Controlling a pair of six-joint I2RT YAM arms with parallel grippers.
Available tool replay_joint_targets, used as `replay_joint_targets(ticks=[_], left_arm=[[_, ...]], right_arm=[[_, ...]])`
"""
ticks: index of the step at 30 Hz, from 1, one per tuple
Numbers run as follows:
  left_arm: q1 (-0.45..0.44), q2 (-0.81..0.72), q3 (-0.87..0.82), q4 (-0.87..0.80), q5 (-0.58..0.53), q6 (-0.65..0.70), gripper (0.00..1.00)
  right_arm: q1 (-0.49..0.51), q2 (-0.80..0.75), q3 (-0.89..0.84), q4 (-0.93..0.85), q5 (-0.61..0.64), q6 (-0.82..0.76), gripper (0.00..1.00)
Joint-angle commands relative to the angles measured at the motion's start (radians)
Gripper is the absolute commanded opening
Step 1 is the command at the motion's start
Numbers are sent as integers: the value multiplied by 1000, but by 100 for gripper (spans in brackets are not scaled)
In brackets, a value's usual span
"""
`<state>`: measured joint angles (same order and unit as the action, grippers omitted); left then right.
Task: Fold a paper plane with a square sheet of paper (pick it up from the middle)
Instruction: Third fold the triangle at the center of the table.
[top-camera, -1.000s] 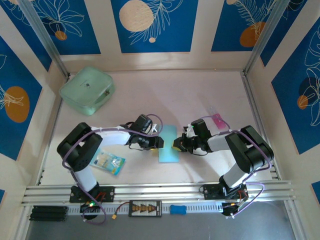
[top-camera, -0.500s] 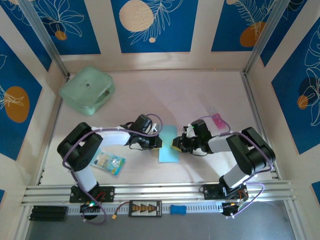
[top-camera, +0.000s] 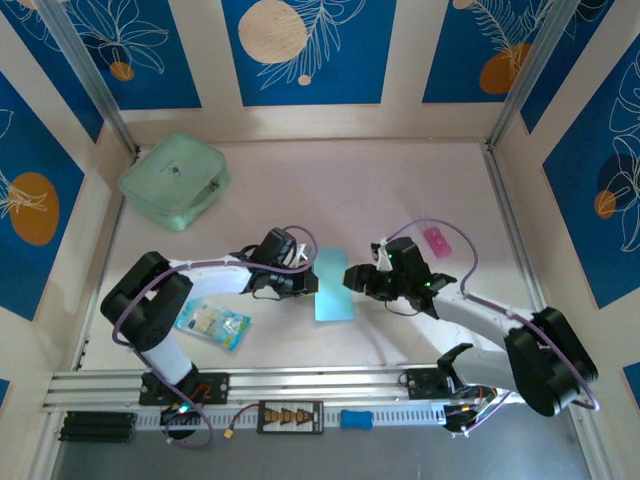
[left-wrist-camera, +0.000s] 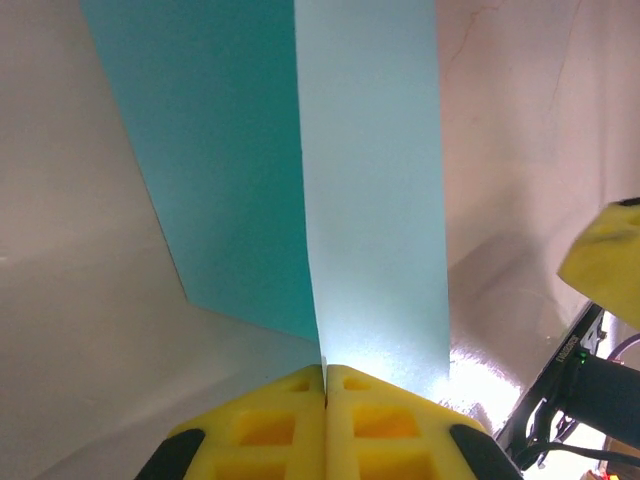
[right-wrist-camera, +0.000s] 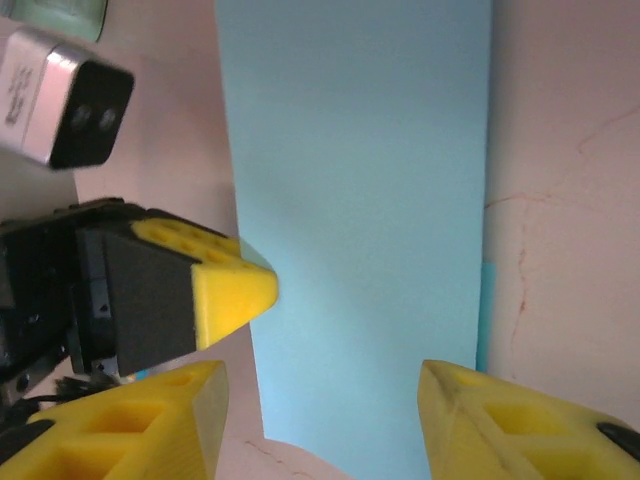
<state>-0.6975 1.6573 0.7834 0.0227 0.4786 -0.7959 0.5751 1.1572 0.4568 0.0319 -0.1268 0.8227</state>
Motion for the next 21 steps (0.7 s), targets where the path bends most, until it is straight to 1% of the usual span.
replay_joint_targets(ticks=[1,3,4,6,8,10,11,13,14,16,18,20,21], left_arm=[[18,-15,-1,10,10,0,6],[20,-15,-4,6,19,-5,6],[20,-16,-9,11,23,-10,5],[20,-18,-16,19,27,-15,5],[24,-16,-15,21,23,-17,5],[24,-14,-12,23,26,-17,5],[25,-14,-13,23,28,-17,4],[25,-20,-23,31,27,-21,4],[25,-21,-29,34,27,-24,4],[26,-23,-30,37,29,-28,4],[27,-24,-30,37,30,-29,4],[28,-24,-29,36,31,-32,4],[28,-22,-29,33,32,-35,4]], right_arm=[[80,-78,27,-105,267,-135,57],[158,-128,36,-152,435,-202,61],[192,-145,36,-153,487,-251,61],[258,-181,20,-126,547,-367,62],[286,-200,5,-117,557,-428,63],[286,-219,9,-156,586,-395,66],[284,-230,11,-189,641,-338,69],[272,-243,13,-268,764,-166,67],[258,-256,15,-290,763,-143,67],[219,-289,-5,-246,624,-241,70],[190,-319,-54,-163,499,-274,68],[193,-335,-104,-57,420,-331,67],[216,-342,-126,-10,423,-351,67]])
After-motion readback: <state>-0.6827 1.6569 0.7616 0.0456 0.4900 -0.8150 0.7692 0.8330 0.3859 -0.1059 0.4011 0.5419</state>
